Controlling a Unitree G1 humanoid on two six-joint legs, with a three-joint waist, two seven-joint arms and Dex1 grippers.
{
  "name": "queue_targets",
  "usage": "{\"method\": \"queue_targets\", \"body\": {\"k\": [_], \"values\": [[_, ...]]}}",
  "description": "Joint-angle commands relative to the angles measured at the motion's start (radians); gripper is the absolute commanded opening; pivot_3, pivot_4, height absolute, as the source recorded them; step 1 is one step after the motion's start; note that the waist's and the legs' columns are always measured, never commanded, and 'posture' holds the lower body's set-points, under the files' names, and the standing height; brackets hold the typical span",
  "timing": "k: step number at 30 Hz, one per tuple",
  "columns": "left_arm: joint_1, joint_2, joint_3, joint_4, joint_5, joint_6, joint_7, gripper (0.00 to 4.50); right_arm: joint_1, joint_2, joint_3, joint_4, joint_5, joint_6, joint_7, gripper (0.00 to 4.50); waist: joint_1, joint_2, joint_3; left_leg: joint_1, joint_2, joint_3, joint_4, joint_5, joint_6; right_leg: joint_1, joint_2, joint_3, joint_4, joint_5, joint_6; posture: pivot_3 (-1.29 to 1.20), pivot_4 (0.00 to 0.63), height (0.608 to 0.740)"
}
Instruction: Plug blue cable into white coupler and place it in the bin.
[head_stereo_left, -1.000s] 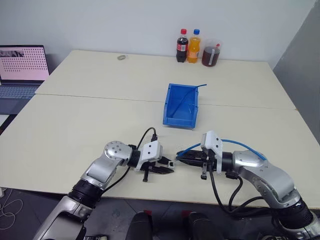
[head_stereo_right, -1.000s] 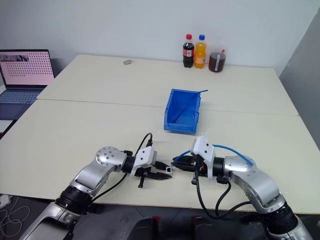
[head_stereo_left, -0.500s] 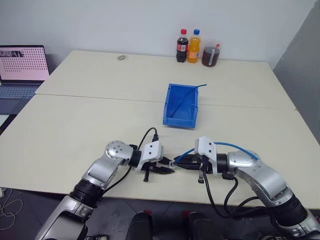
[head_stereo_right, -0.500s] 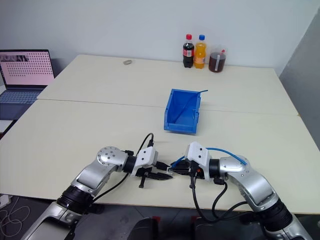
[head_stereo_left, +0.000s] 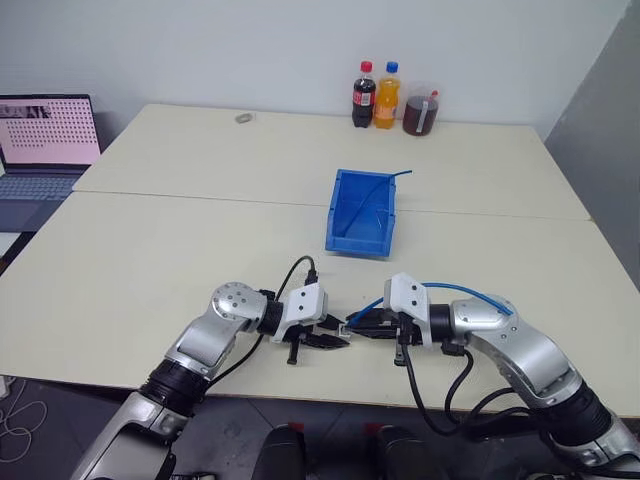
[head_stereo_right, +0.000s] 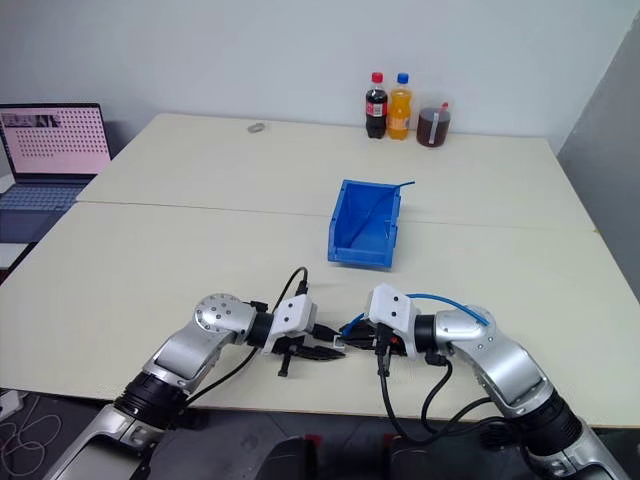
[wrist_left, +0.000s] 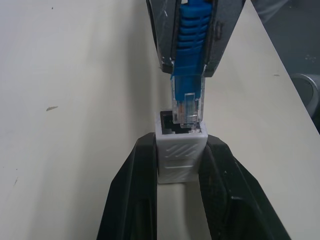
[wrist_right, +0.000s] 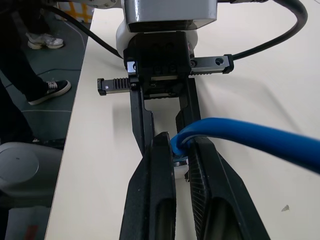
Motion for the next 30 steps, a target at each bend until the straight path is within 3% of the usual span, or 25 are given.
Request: {"method": "queue_targets", "body": {"k": [1, 22, 30], "values": [[0.020, -0.012, -0.029, 0.004, 0.029, 0.003, 0.005, 0.80, -0.008, 0.006, 0.034, 0.014, -0.015, 0.073, -0.004, 0.09, 0.000, 0.001, -0.001, 0.000, 0.000, 0.000, 0.000, 0.000, 0.000, 0.000, 0.000, 0.000, 0.000, 0.000, 0.000, 0.00, 0.150, 0.740], [0.053, -0.025, -0.022, -0.023, 0.036, 0.019, 0.039, 0.79, 0.013, 0.012, 0.075, -0.017, -0.059, 0.181, -0.080, 0.09, 0.000, 0.001, -0.012, 0.004, 0.000, 0.000, 0.000, 0.000, 0.000, 0.003, 0.000, 0.001, 0.000, 0.000, 0.000, 0.00, 0.150, 0.740], [0.053, -0.028, -0.022, -0.033, 0.023, 0.041, 0.030, 0.79, -0.055, 0.008, 0.144, 0.045, -0.052, 0.211, 0.007, 0.09, -0.001, 0.001, -0.013, 0.010, 0.000, 0.001, -0.001, 0.000, 0.000, 0.008, 0.000, 0.001, 0.000, -0.001, -0.001, 0.00, 0.150, 0.740]]}}
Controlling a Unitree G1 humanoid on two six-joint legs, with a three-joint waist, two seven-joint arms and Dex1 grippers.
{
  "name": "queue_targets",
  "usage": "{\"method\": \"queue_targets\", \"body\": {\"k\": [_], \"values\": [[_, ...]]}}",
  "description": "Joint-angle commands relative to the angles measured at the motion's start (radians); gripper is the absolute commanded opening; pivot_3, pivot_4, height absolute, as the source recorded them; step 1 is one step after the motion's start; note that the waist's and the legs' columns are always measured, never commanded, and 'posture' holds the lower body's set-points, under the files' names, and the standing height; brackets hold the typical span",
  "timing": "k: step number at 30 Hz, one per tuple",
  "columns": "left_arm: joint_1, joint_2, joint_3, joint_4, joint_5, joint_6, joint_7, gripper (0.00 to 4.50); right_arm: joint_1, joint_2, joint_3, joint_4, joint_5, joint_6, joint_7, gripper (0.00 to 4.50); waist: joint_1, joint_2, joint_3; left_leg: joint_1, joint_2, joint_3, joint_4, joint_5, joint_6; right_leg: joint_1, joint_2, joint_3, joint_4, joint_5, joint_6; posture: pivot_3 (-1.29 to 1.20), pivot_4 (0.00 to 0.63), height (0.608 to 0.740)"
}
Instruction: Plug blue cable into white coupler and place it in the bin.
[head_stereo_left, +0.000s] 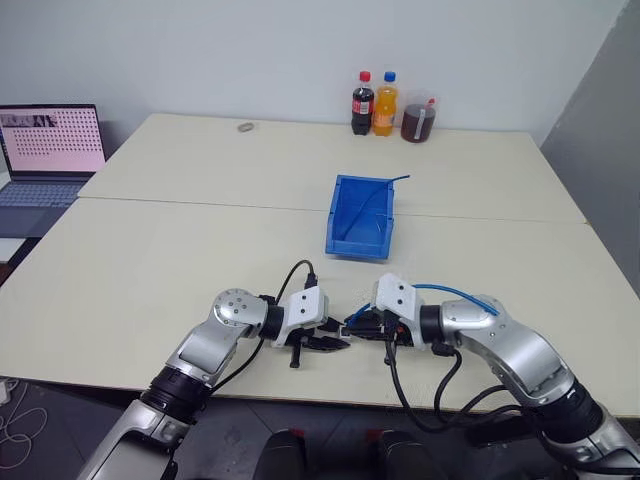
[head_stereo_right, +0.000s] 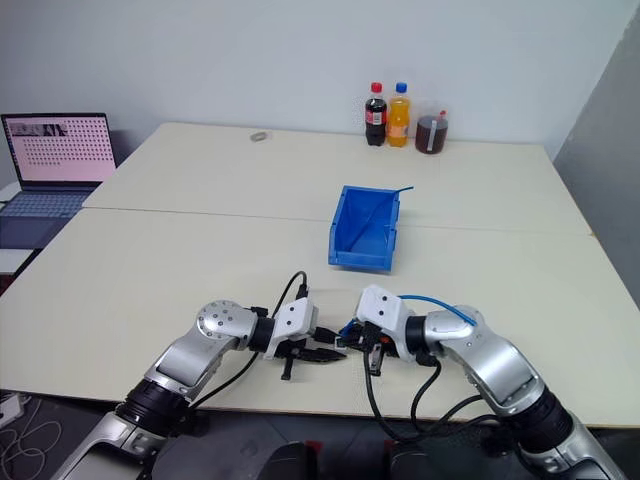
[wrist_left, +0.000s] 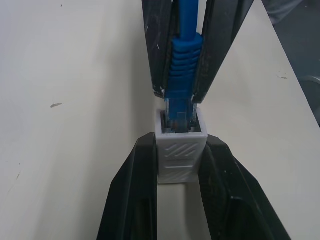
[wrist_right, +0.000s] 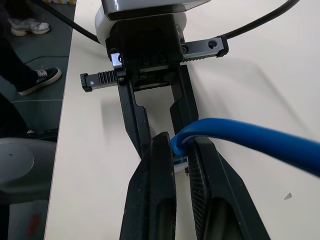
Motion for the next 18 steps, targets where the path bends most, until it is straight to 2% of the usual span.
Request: {"method": "queue_targets", "body": {"k": [1, 6, 13, 15, 16, 18], "values": [[0.019, -0.015, -0.033, -0.016, 0.007, 0.018, -0.011, 0.79, -0.012, -0.018, 0.105, 0.086, -0.033, 0.034, 0.068, 0.09, 0.000, 0.000, 0.000, 0.000, 0.000, 0.000, 0.000, 0.000, 0.000, 0.000, 0.000, 0.000, 0.000, 0.000, 0.000, 0.00, 0.150, 0.740], [0.020, -0.021, -0.034, -0.018, 0.008, 0.024, -0.007, 0.79, -0.028, -0.014, 0.146, 0.142, -0.064, 0.014, 0.096, 0.09, -0.001, 0.000, -0.007, 0.001, 0.000, 0.000, -0.001, 0.000, 0.000, 0.000, 0.000, 0.000, 0.000, -0.001, -0.001, 0.00, 0.150, 0.740], [0.049, -0.043, 0.001, -0.018, 0.040, 0.013, 0.092, 0.79, -0.031, 0.006, 0.045, 0.094, -0.060, -0.026, 0.047, 0.09, -0.002, 0.003, -0.014, 0.002, 0.001, 0.000, -0.001, 0.000, 0.001, 0.001, 0.000, 0.000, 0.000, -0.002, -0.004, 0.00, 0.150, 0.740], [0.064, -0.053, 0.025, -0.028, 0.027, 0.039, 0.121, 1.49, -0.028, 0.001, 0.011, 0.053, -0.046, -0.020, 0.038, 0.09, 0.001, 0.003, -0.014, 0.002, 0.000, 0.000, -0.001, 0.000, 0.001, 0.000, 0.000, 0.000, 0.000, -0.003, -0.005, 0.00, 0.150, 0.740], [0.070, -0.056, 0.032, -0.034, 0.020, 0.050, 0.126, 1.53, -0.027, -0.001, 0.002, 0.041, -0.043, -0.018, 0.036, 0.09, 0.001, 0.003, -0.013, 0.002, 0.000, 0.000, -0.001, 0.000, 0.001, -0.001, 0.000, 0.000, 0.000, -0.003, -0.005, 0.00, 0.150, 0.740], [0.094, -0.056, 0.049, -0.068, 0.002, 0.077, 0.141, 1.97, -0.022, -0.006, -0.022, 0.010, -0.034, -0.010, 0.028, 0.09, 0.000, 0.001, -0.013, 0.001, 0.000, 0.001, 0.000, 0.000, 0.001, 0.000, -0.001, 0.001, 0.000, -0.003, -0.005, 0.00, 0.150, 0.740]]}}
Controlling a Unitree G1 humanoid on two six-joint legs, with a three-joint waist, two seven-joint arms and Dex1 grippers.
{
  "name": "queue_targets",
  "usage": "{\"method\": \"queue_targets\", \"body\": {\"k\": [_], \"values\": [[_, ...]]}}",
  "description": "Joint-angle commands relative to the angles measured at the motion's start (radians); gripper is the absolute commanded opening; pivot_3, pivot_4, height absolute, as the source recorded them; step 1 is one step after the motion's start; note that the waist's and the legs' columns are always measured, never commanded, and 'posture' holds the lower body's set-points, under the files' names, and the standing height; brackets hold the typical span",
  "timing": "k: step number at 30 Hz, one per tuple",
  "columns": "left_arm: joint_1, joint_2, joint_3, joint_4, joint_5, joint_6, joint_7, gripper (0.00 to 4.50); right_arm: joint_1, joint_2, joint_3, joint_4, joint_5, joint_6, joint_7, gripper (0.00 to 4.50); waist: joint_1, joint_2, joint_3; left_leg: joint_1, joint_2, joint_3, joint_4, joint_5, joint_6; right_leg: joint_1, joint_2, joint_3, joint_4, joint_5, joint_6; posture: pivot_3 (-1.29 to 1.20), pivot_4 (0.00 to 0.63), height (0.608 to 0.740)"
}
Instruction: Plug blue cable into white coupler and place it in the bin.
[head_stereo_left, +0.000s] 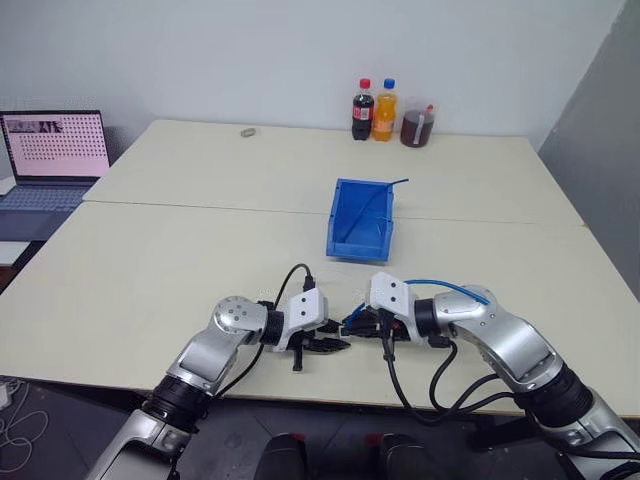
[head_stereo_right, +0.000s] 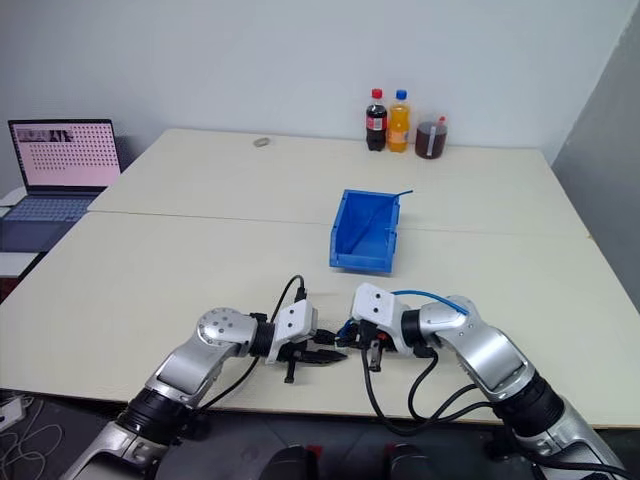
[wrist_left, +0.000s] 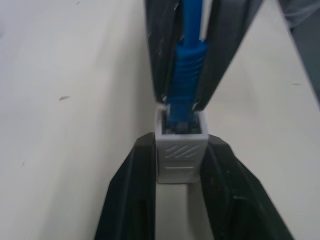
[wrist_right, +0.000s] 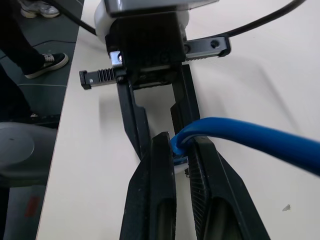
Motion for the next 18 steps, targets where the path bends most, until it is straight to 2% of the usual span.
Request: {"method": "queue_targets", "body": {"k": [1, 8, 12, 15, 18], "values": [[0.033, 0.000, 0.024, -0.066, -0.018, 0.044, 0.039, 2.20, 0.015, -0.016, -0.040, -0.053, 0.009, 0.029, -0.019, 0.09, -0.001, 0.000, 0.000, 0.000, 0.000, 0.000, 0.000, 0.000, 0.000, 0.000, 0.000, 0.000, 0.000, 0.000, 0.000, 0.00, 0.150, 0.740], [0.103, 0.025, 0.117, -0.227, -0.079, 0.135, 0.113, 3.58, 0.008, -0.028, -0.136, -0.116, 0.064, 0.076, -0.032, 0.09, -0.005, -0.001, 0.006, -0.002, 0.001, 0.000, -0.003, 0.000, 0.000, -0.003, 0.001, -0.001, 0.000, 0.001, 0.002, 0.00, 0.150, 0.740], [0.107, 0.018, 0.180, -0.335, -0.061, 0.180, 0.234, 4.48, -0.010, -0.034, -0.234, -0.138, 0.135, 0.123, -0.037, 0.09, -0.005, -0.001, 0.008, -0.008, 0.001, -0.001, -0.004, 0.000, 0.000, -0.009, 0.001, -0.001, 0.001, 0.001, 0.002, 0.00, 0.150, 0.740], [0.081, -0.038, 0.213, -0.390, -0.015, 0.217, 0.393, 4.50, -0.042, -0.021, -0.317, -0.123, 0.198, 0.160, -0.051, 0.09, -0.004, -0.003, 0.013, -0.010, 0.001, -0.001, -0.003, 0.000, 0.000, -0.009, 0.001, -0.001, 0.000, 0.001, 0.002, 0.00, 0.150, 0.740], [0.038, -0.113, 0.234, -0.442, 0.025, 0.278, 0.545, 4.50, -0.157, 0.036, -0.411, -0.013, 0.251, 0.181, -0.098, 0.09, -0.004, -0.004, 0.018, -0.010, 0.000, -0.001, -0.002, 0.000, 0.000, -0.009, 0.001, -0.001, 0.000, 0.002, 0.004, 0.00, 0.150, 0.740]]}}
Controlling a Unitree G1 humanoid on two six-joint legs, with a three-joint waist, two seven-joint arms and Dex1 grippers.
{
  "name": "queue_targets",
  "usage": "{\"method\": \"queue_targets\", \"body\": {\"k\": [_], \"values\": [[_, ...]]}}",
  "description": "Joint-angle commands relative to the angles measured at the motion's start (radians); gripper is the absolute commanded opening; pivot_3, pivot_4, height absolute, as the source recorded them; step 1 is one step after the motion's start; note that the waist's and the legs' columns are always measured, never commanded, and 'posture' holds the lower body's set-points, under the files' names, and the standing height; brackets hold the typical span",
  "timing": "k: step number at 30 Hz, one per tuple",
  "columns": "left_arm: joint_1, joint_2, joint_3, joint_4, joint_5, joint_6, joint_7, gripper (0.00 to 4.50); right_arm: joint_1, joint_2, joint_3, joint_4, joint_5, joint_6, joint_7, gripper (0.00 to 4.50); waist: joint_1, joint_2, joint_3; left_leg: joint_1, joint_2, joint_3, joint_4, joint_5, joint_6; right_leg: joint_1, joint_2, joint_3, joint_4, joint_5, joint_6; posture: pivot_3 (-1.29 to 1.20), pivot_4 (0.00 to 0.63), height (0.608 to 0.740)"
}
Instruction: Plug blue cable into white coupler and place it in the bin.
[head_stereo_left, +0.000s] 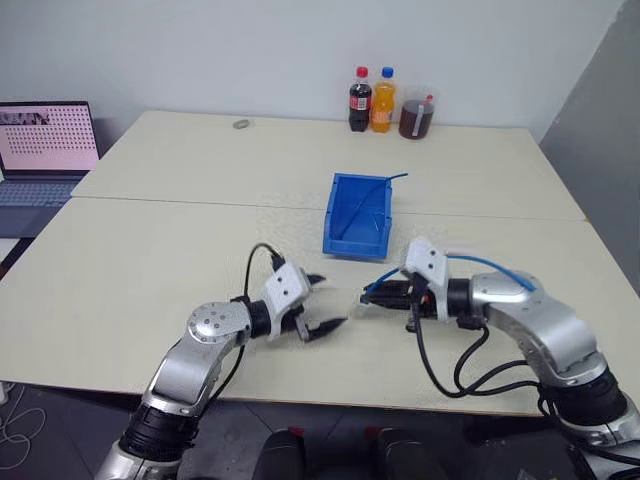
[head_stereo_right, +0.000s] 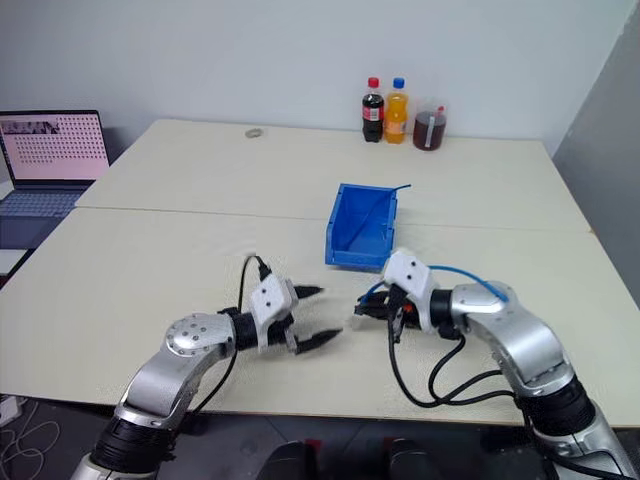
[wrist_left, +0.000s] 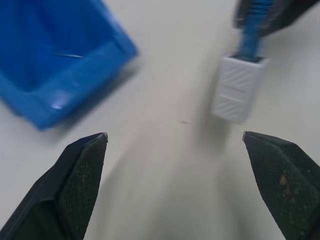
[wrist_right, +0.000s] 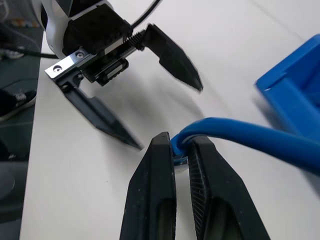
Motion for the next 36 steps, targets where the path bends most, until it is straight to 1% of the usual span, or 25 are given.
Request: {"method": "queue_targets", "body": {"k": [1, 5, 8, 9, 11, 12, 13, 15, 17, 20, 22, 24, 26, 28, 29, 31, 32, 36], "values": [[-0.057, -0.069, 0.028, -0.097, 0.049, 0.065, 0.172, 4.50, -0.161, 0.066, -0.121, 0.123, 0.060, 0.002, -0.064, 0.09, -0.001, 0.000, 0.003, 0.000, 0.000, 0.000, 0.001, 0.000, 0.000, 0.000, 0.000, 0.000, 0.000, 0.000, 0.001, 0.00, 0.150, 0.740], [-0.097, -0.097, 0.022, -0.103, 0.069, 0.100, 0.234, 4.50, -0.356, 0.129, -0.113, 0.402, 0.009, -0.083, -0.088, 0.09, -0.010, 0.000, 0.004, 0.000, 0.000, 0.000, 0.001, 0.000, 0.000, 0.000, 0.001, 0.001, 0.000, 0.001, 0.001, 0.00, 0.150, 0.740], [-0.120, -0.099, 0.025, -0.090, 0.068, 0.105, 0.253, 4.50, -0.488, 0.155, -0.076, 0.645, -0.053, -0.178, -0.064, 0.09, -0.008, 0.001, 0.004, 0.000, 0.000, 0.001, 0.000, 0.000, 0.000, 0.000, 0.001, 0.001, 0.000, 0.002, -0.001, 0.00, 0.150, 0.740], [-0.126, -0.097, 0.025, -0.085, 0.068, 0.105, 0.253, 4.50, -0.531, 0.160, -0.061, 0.734, -0.079, -0.214, -0.054, 0.09, -0.008, 0.001, 0.005, -0.001, 0.000, 0.001, 0.000, 0.000, 0.000, -0.001, 0.001, 0.001, 0.000, 0.004, -0.004, 0.00, 0.150, 0.740], [-0.134, -0.093, 0.023, -0.075, 0.066, 0.102, 0.254, 4.50, -0.596, 0.168, -0.044, 0.881, -0.119, -0.270, -0.034, 0.09, -0.005, 0.002, 0.007, -0.002, -0.001, 0.002, 0.000, 0.000, 0.000, -0.002, 0.000, 0.002, -0.001, 0.004, -0.005, 0.00, 0.150, 0.740], [-0.139, -0.089, 0.026, -0.069, 0.065, 0.101, 0.254, 4.50, -0.644, 0.169, -0.027, 0.990, -0.151, -0.304, -0.021, 0.09, -0.003, 0.002, 0.007, -0.002, -0.001, 0.002, 0.000, 0.000, 0.000, -0.002, 0.000, 0.001, -0.001, 0.004, -0.005, 0.00, 0.150, 0.740], [-0.144, -0.087, 0.028, -0.065, 0.064, 0.099, 0.255, 4.50, -0.681, 0.166, -0.015, 1.073, -0.176, -0.329, -0.001, 0.80, -0.003, 0.003, 0.008, -0.002, -0.001, 0.002, 0.000, 0.000, 0.000, -0.002, 0.000, 0.001, -0.001, 0.004, -0.005, 0.00, 0.150, 0.740], [-0.150, -0.083, 0.031, -0.059, 0.062, 0.098, 0.256, 4.50, -0.734, 0.150, 0.011, 1.187, -0.217, -0.366, 0.049, 1.05, -0.001, 0.003, 0.009, -0.002, -0.001, 0.002, 0.000, 0.000, 0.000, -0.002, 0.000, 0.001, -0.001, 0.004, -0.005, 0.00, 0.150, 0.740], [-0.155, -0.079, 0.033, -0.055, 0.061, 0.095, 0.257, 4.50, -0.762, 0.127, 0.032, 1.231, -0.245, -0.387, 0.115, 1.59, 0.002, 0.003, 0.009, -0.003, -0.001, 0.002, 0.000, 0.000, 0.000, -0.003, 0.000, 0.001, -0.002, 0.004, -0.005, 0.00, 0.150, 0.740], [-0.159, -0.073, 0.035, -0.050, 0.057, 0.093, 0.253, 4.50, -0.773, 0.082, 0.059, 1.223, -0.272, -0.385, 0.220, 2.27, 0.004, 0.004, 0.010, -0.007, -0.001, 0.002, 0.000, 0.000, 0.000, -0.007, -0.001, 0.000, -0.002, 0.004, -0.005, 0.00, 0.150, 0.740], [-0.161, -0.062, 0.038, -0.040, 0.054, 0.088, 0.243, 4.50, -0.751, 0.034, 0.080, 1.171, -0.285, -0.363, 0.302, 2.88, 0.004, 0.005, 0.010, -0.008, -0.002, 0.002, 0.000, 0.000, 0.000, -0.007, -0.002, 0.001, -0.001, 0.004, -0.005, 0.00, 0.150, 0.740], [-0.165, -0.054, 0.042, -0.030, 0.053, 0.080, 0.237, 4.50, -0.727, -0.001, 0.097, 1.126, -0.292, -0.347, 0.360, 3.33, 0.003, 0.006, 0.011, -0.008, -0.002, 0.002, 0.000, 0.000, 0.000, -0.007, -0.002, 0.001, -0.001, 0.004, -0.005, 0.00, 0.150, 0.740], [-0.170, -0.045, 0.048, -0.020, 0.046, 0.076, 0.232, 4.50, -0.685, -0.041, 0.107, 1.054, -0.294, -0.327, 0.403, 3.75, 0.002, 0.007, 0.011, -0.007, -0.002, 0.002, 0.000, 0.000, 0.000, -0.007, -0.002, 0.000, -0.001, 0.004, -0.005, 0.00, 0.150, 0.740], [-0.176, -0.034, 0.059, -0.015, 0.038, 0.075, 0.222, 4.50, -0.617, -0.093, 0.106, 0.938, -0.284, -0.299, 0.442, 4.25, 0.002, 0.006, 0.011, -0.007, -0.001, 0.002, 0.000, 0.000, 0.000, -0.007, -0.001, 0.000, -0.001, 0.004, -0.005, 0.00, 0.150, 0.740], [-0.172, -0.029, 0.067, -0.020, 0.028, 0.071, 0.213, 4.50, -0.563, -0.123, 0.093, 0.850, -0.271, -0.275, 0.446, 4.42, 0.002, 0.007, 0.011, -0.007, -0.001, 0.001, 0.000, 0.000, 0.000, -0.007, -0.001, 0.000, -0.001, 0.004, -0.005, 0.00, 0.150, 0.740], [-0.160, -0.022, 0.082, -0.030, 0.018, 0.080, 0.213, 4.50, -0.448, -0.167, 0.043, 0.678, -0.236, -0.221, 0.426, 4.42, 0.004, 0.006, 0.011, -0.008, -0.002, 0.001, 0.000, 0.000, 0.000, -0.007, -0.001, 0.000, -0.001, 0.004, -0.005, 0.00, 0.150, 0.740], [-0.149, -0.014, 0.091, -0.035, 0.015, 0.085, 0.212, 4.50, -0.383, -0.178, -0.002, 0.588, -0.208, -0.188, 0.395, 4.42, 0.004, 0.007, 0.012, -0.008, -0.001, 0.001, 0.000, 0.000, 0.000, -0.006, -0.001, 0.000, -0.001, 0.003, -0.005, 0.00, 0.150, 0.740], [-0.118, 0.013, 0.129, -0.031, 0.036, 0.095, 0.245, 4.50, -0.216, -0.175, -0.145, 0.350, -0.121, -0.096, 0.286, 4.42, -0.001, 0.008, 0.012, -0.008, -0.001, 0.001, 0.001, 0.000, 0.000, -0.007, -0.002, 0.000, 0.000, 0.004, -0.005, 0.00, 0.150, 0.740]]}}
